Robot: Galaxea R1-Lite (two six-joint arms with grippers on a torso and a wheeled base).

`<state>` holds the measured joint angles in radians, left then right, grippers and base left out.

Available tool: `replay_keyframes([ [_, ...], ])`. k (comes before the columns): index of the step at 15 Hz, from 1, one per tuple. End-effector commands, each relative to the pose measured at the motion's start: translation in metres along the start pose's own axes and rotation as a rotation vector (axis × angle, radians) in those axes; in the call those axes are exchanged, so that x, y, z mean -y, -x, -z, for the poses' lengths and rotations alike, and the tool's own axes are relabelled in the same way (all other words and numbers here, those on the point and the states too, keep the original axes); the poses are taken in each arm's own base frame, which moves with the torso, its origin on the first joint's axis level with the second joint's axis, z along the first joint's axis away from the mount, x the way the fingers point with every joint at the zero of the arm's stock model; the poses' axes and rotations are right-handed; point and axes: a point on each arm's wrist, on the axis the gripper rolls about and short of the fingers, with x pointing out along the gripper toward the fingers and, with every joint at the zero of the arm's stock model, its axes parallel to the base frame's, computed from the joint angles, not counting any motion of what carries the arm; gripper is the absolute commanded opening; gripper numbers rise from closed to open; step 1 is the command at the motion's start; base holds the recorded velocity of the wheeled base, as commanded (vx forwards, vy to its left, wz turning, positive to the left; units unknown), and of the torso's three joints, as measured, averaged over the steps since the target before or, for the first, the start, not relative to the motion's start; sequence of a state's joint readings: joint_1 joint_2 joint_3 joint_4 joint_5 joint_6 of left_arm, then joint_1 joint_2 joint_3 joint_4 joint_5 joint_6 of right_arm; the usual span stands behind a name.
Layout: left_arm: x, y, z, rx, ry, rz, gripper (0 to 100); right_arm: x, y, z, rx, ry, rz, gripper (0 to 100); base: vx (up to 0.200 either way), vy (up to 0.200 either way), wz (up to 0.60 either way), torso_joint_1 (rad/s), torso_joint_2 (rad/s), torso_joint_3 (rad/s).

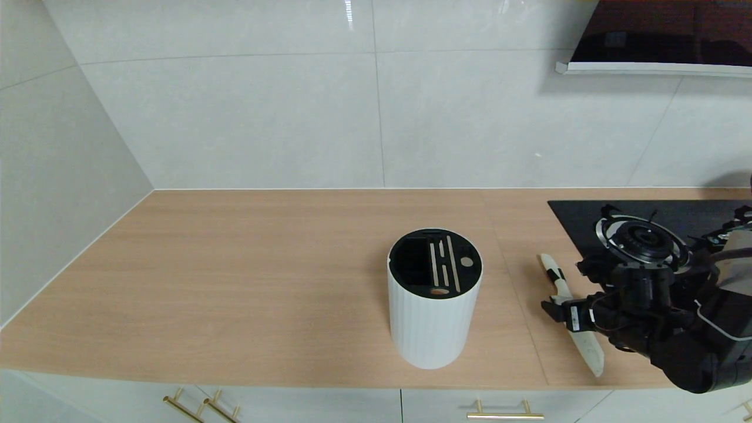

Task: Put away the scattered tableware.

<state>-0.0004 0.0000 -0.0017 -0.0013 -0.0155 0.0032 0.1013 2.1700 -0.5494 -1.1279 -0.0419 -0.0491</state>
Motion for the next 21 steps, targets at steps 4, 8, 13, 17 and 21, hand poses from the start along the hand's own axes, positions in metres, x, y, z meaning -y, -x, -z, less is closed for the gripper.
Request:
replay_keyframes([
  [4, 0.000, 0.000, 0.000, -0.001, 0.000, -0.001, 100, 0.006, -0.010, 0.009, -0.026, -0.014, 0.008, 100, 0.000, 0.000, 0.00, 0.000, 0.00, 0.000],
  [8, 0.000, 0.000, 0.000, -0.001, 0.000, -0.001, 100, 0.006, -0.011, 0.010, -0.026, -0.016, 0.008, 100, 0.000, 0.000, 0.00, 0.000, 0.00, 0.000],
  [13, 0.000, 0.000, 0.000, -0.001, 0.000, 0.001, 100, 0.006, -0.018, 0.014, -0.010, -0.016, 0.012, 100, 0.000, 0.000, 0.00, 0.000, 0.00, 0.000],
  [17, 0.000, 0.000, 0.000, -0.001, 0.000, -0.001, 100, 0.008, -0.021, 0.016, -0.016, -0.020, 0.018, 0, 0.000, 0.000, 0.00, 0.000, 0.00, 0.000],
  [21, 0.000, 0.000, 0.000, -0.001, 0.000, -0.001, 100, 0.007, -0.025, 0.024, -0.039, -0.018, 0.015, 0, 0.000, 0.000, 0.00, 0.000, 0.00, 0.000],
])
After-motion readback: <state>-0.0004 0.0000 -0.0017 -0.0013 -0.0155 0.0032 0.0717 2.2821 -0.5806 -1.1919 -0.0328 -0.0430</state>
